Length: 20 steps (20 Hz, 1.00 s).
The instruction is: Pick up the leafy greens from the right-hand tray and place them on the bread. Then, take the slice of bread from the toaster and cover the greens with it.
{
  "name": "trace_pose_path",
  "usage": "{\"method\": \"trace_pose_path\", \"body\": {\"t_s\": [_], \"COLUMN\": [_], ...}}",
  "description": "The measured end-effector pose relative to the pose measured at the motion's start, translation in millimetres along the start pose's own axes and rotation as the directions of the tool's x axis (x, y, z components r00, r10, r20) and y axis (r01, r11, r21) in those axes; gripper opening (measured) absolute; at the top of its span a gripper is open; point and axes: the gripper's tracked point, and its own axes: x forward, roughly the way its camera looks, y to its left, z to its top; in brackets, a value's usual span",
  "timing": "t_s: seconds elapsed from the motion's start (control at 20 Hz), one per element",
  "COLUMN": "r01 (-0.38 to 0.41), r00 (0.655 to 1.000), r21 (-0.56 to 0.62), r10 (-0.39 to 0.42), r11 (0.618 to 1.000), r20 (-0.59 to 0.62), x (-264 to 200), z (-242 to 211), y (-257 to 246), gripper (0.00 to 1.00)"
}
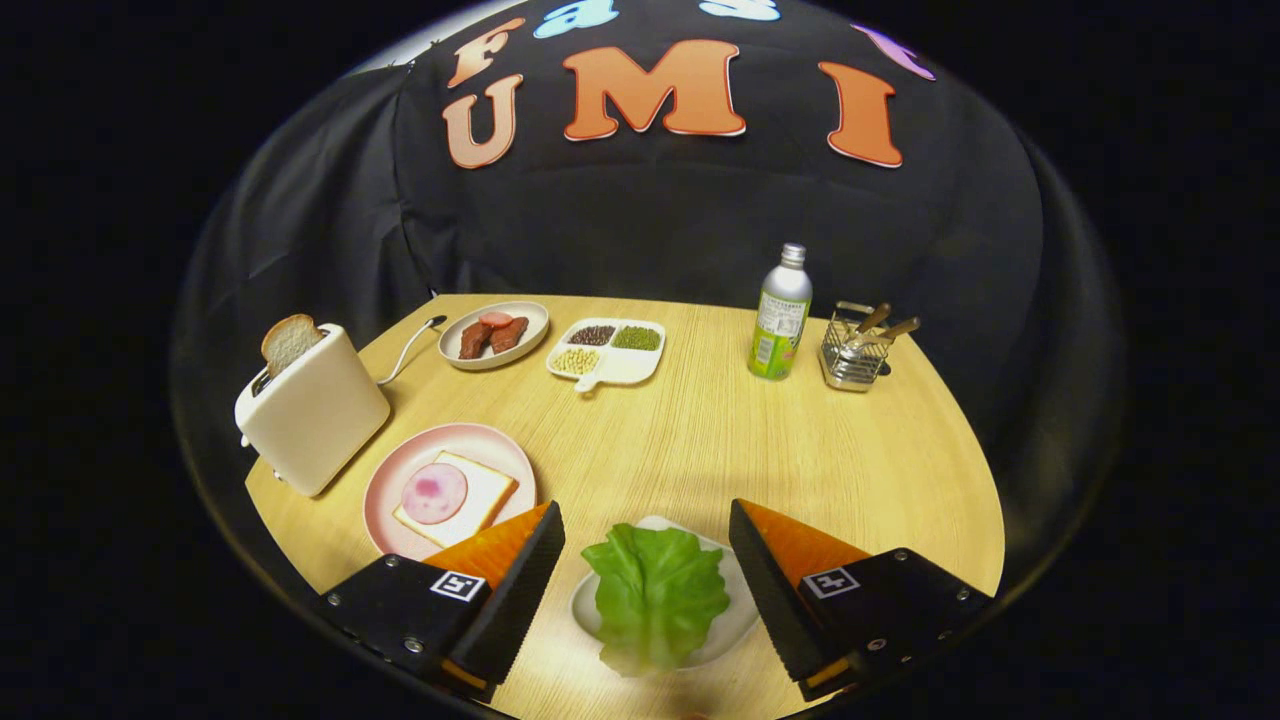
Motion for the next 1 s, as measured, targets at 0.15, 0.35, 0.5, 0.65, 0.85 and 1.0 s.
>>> {"method": "trace_pose_path", "body": {"t_s": [0.15,0.35,0.5,0.65,0.85,1.0], "r01": [0.011,-0.005,0.005,-0.033,-0.045,-0.029], "r00": [0.997,0.994,0.984,0.975,0.962,0.950], "r21": [-0.005,-0.032,-0.049,-0.045,-0.062,-0.065], "r10": [-0.012,0.002,-0.013,0.023,0.027,0.007], "r11": [1.000,0.999,0.999,0.998,0.997,0.997], "r20": [-0.070,-0.111,-0.177,-0.223,-0.272,-0.312], "x": [5,13,20,19,29,38], "z": [-13,-21,-36,-49,-68,-83], "y": [-3,0,-4,3,6,1], "gripper": [0.99,0.98,0.97,0.96,0.92,0.86]}}
